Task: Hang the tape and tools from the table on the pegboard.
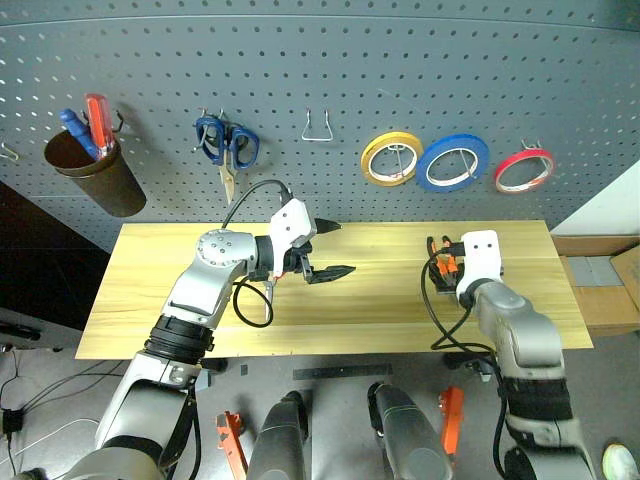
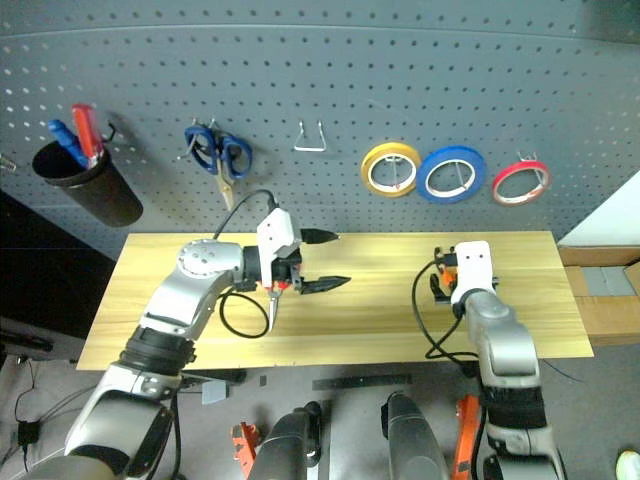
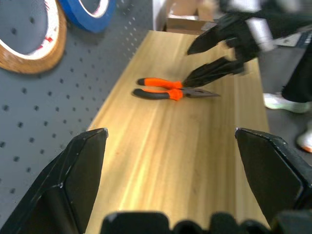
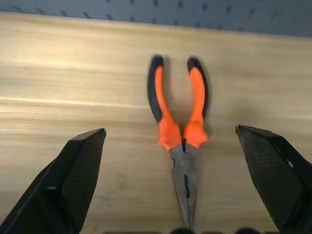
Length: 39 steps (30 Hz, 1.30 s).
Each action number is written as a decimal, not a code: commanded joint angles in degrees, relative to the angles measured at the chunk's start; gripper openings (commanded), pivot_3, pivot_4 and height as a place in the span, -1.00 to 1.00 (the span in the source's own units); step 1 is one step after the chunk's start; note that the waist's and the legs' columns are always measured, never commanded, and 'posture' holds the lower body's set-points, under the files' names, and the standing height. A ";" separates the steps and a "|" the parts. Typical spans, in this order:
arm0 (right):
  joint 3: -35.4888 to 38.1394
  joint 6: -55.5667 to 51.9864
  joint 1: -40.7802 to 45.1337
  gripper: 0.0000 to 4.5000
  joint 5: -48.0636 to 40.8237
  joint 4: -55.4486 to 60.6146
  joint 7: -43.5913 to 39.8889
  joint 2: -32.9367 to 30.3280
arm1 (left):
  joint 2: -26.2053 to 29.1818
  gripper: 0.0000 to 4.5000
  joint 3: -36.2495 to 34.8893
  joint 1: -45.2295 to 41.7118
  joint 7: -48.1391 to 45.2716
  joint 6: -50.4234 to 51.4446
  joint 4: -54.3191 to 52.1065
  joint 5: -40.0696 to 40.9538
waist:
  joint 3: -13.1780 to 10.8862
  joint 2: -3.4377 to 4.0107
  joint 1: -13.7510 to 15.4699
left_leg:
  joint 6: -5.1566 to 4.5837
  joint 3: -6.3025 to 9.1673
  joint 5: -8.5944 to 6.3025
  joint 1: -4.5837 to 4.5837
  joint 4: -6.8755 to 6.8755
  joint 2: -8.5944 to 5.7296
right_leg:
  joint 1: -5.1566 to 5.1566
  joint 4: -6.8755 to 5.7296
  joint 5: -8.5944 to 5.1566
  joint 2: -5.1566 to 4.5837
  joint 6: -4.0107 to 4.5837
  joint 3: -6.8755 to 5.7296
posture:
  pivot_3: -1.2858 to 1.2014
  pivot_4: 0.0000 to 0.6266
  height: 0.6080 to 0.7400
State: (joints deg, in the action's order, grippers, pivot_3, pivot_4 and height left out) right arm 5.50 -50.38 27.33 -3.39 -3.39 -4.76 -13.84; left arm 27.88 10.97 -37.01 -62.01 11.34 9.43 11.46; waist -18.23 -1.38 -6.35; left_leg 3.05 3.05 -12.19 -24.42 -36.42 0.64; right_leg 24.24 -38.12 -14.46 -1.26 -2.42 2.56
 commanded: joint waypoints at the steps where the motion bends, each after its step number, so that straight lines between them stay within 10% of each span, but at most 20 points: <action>1: 0.66 5.80 4.89 0.98 0.67 -11.58 -0.65 -1.52 | 0.52 1.00 -0.53 0.15 -0.57 0.44 -2.74 0.75 | 0.00 0.00 -0.01 | 0.00 0.01 0.00 0.00 0.00 0.00 | 0.01 -0.02 0.00 0.00 0.00 -0.02 | -0.09 0.00 1.00; 15: 0.95 18.10 21.83 0.98 0.37 -51.19 -3.38 -4.01 | 0.02 1.00 -0.79 -0.39 0.71 0.90 -3.04 0.19 | 0.00 0.00 -0.07 | 0.00 -0.01 0.00 0.00 -0.03 0.02 | 0.03 -0.09 0.04 0.06 0.04 -0.02 | -0.08 -0.02 1.00; 21: 2.54 17.87 22.93 0.15 -1.00 -54.31 -3.52 -4.15 | 0.12 1.00 -1.68 0.56 1.39 1.74 -3.83 1.15 | 0.00 -0.01 0.04 | 0.00 0.01 0.00 0.01 -0.29 0.00 | 0.01 -0.40 0.04 0.03 0.04 -0.01 | -0.08 -0.03 1.00; 24: 3.29 17.77 22.46 0.14 -1.31 -52.84 -3.18 -3.97 | -0.12 1.00 -2.82 1.12 2.23 2.85 -4.39 2.29 | 0.00 -0.01 0.01 | 0.00 0.04 -0.01 0.02 -0.48 -0.02 | 0.01 -0.59 0.04 0.03 0.03 0.00 | -0.08 -0.03 1.00; 39: -12.56 -11.89 -9.92 0.13 -6.58 38.92 0.88 7.37 | 0.87 1.00 -17.63 9.26 9.79 8.80 -12.05 13.12 | -0.01 0.01 -0.31 | 0.02 0.03 0.00 -0.40 -0.50 0.20 | 0.76 -0.89 0.02 0.15 0.02 0.12 | -0.09 0.01 1.00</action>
State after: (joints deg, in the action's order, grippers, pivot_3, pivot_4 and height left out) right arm -4.51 -60.08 17.72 -9.07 25.84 -5.22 -7.66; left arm 27.75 -3.74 -28.64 -52.25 19.65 1.39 21.56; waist -18.24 -1.37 -6.66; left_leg 3.08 3.08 -12.18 -24.82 -36.92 0.84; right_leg 25.00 -39.02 -14.44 -1.12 -2.40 2.67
